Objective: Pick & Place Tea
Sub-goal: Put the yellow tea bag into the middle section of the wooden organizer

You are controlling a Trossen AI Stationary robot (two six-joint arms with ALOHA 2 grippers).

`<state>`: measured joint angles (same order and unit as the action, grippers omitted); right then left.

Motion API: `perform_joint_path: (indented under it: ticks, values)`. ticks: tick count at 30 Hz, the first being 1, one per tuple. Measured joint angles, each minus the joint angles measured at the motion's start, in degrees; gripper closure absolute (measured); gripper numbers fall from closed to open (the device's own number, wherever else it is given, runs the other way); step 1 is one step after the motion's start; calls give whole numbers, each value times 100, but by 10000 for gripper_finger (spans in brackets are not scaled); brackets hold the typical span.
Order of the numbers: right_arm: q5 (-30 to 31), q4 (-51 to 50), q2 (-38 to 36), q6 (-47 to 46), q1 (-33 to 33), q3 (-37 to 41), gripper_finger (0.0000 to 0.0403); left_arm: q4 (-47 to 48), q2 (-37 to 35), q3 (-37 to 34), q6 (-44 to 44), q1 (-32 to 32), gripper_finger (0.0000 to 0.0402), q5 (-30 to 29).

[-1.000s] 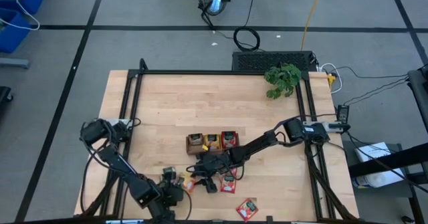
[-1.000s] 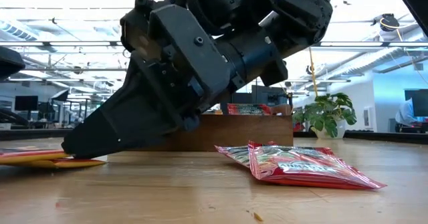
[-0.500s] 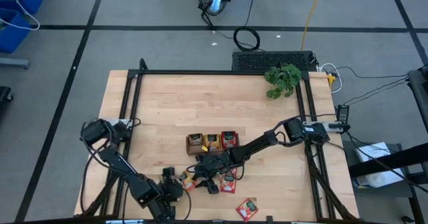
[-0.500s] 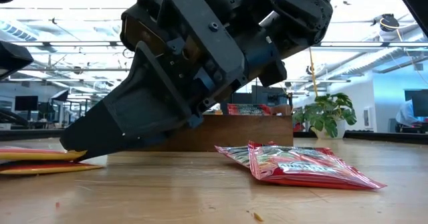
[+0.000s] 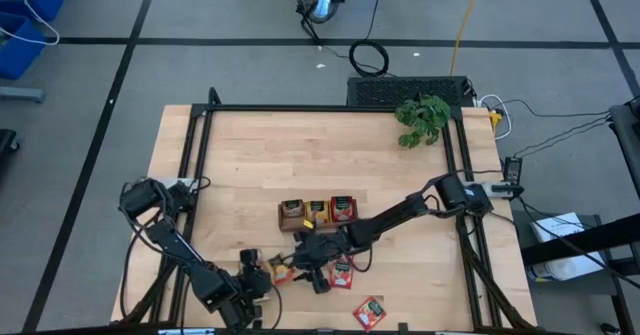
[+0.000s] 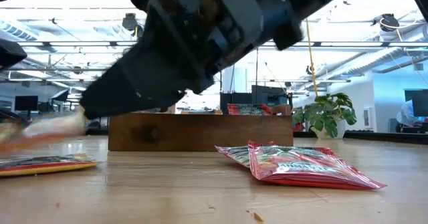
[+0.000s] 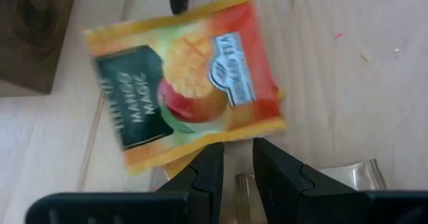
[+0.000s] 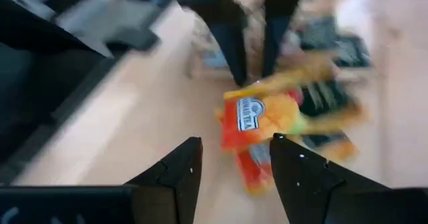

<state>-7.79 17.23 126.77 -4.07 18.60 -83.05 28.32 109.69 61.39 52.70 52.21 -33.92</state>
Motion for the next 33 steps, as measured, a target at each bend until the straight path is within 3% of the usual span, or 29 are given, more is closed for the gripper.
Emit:
perform_joint_path:
  ticks: [3, 14, 20, 25, 28, 33]
  values:
    - [596, -130, -64, 69, 51, 2, 243, 10, 0, 0, 42, 18, 314, -9]
    - [638, -244, -66, 62, 47, 2, 243, 23, -23, 2, 30, 39, 314, 97]
    - [389, -122, -66, 792, 77, 2, 243, 181, -608, 11, 237, 111, 314, 59]
    - [144, 139, -17, 1243, 154, -4, 255, 1028, -1057, 13, 1276, 94, 314, -307]
    - [-222, 126, 45, 1228, 131, -2, 273, 1440, -1087, 11, 1772, -47, 314, -233]
    - [-260, 635, 214, 1397, 118, 2, 307, 1338, -1079, 11, 1473, -396, 314, 131]
